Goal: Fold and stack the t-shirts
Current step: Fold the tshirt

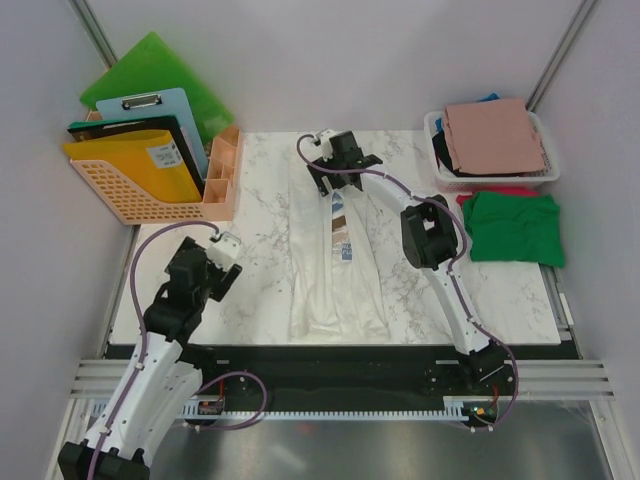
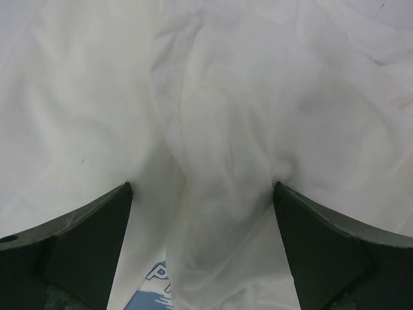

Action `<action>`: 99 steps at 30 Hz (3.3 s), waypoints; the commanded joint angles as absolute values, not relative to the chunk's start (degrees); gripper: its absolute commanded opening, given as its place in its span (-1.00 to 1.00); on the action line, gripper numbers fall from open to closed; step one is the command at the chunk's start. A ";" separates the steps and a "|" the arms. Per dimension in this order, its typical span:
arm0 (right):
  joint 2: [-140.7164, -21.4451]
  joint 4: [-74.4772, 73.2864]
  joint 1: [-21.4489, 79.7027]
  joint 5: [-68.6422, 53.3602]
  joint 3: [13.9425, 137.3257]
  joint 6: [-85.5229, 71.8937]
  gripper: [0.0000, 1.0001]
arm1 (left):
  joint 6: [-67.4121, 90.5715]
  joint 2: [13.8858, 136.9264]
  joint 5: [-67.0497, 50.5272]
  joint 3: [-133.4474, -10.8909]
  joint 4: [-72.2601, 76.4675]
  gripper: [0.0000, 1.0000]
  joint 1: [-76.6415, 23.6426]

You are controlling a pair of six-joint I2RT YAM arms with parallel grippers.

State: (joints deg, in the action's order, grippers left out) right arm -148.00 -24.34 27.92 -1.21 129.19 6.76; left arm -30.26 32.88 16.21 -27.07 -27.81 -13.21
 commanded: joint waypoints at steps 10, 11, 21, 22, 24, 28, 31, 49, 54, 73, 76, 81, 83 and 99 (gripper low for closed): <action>-155.22 -15.57 27.77 10.55 136.68 10.02 0.96 | -27.25 37.79 15.47 -27.60 -26.81 1.00 -13.01; -154.78 -14.69 27.86 10.63 134.67 10.11 0.97 | -27.16 37.71 15.56 -27.51 -26.81 1.00 -13.01; -136.80 -0.65 30.75 16.78 125.78 10.36 0.96 | -26.90 38.58 15.38 -27.25 -26.81 1.00 -13.01; -134.84 1.04 31.46 18.35 124.55 10.72 0.96 | -26.89 38.76 15.38 -27.33 -26.81 1.00 -13.01; -129.50 1.93 33.21 23.54 123.67 10.11 0.96 | -26.81 38.50 15.47 -27.25 -26.72 1.00 -12.92; -117.97 4.83 35.77 33.46 111.14 6.42 0.96 | -26.81 37.18 15.38 -27.07 -26.72 1.00 -13.01; -108.22 7.56 37.61 37.36 101.63 8.26 0.96 | -26.28 36.13 15.56 -27.07 -26.72 1.00 -13.01; -92.19 -61.61 32.08 -10.28 74.98 12.83 0.66 | -26.81 36.30 14.15 -26.28 -25.93 1.00 -13.01; -94.30 -64.42 34.36 -11.34 74.18 14.85 0.66 | -26.89 36.39 15.12 -26.19 -26.02 1.00 -13.01; -98.35 -46.58 47.54 -8.26 64.77 16.79 0.54 | -27.07 37.88 14.24 -25.66 -25.31 1.00 -13.01; -98.00 -45.97 48.60 -8.17 65.65 16.52 0.51 | -27.16 38.32 13.80 -25.75 -25.40 1.00 -13.01; -98.96 -46.32 49.31 -8.79 66.88 15.91 0.37 | -27.07 38.15 13.89 -25.75 -25.31 1.00 -13.01; -98.79 -46.14 49.74 -8.44 66.53 15.73 0.00 | -26.98 37.88 13.89 -25.66 -25.40 1.00 -13.01; -98.52 -51.58 51.76 -14.67 73.47 16.79 -1.00 | -26.89 38.58 13.97 -25.93 -25.31 1.00 -13.01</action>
State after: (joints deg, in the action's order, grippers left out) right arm -98.43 -49.91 50.52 -10.96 69.32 16.21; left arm -28.14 38.89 14.50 -25.85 -26.96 -13.21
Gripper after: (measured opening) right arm 0.009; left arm 0.995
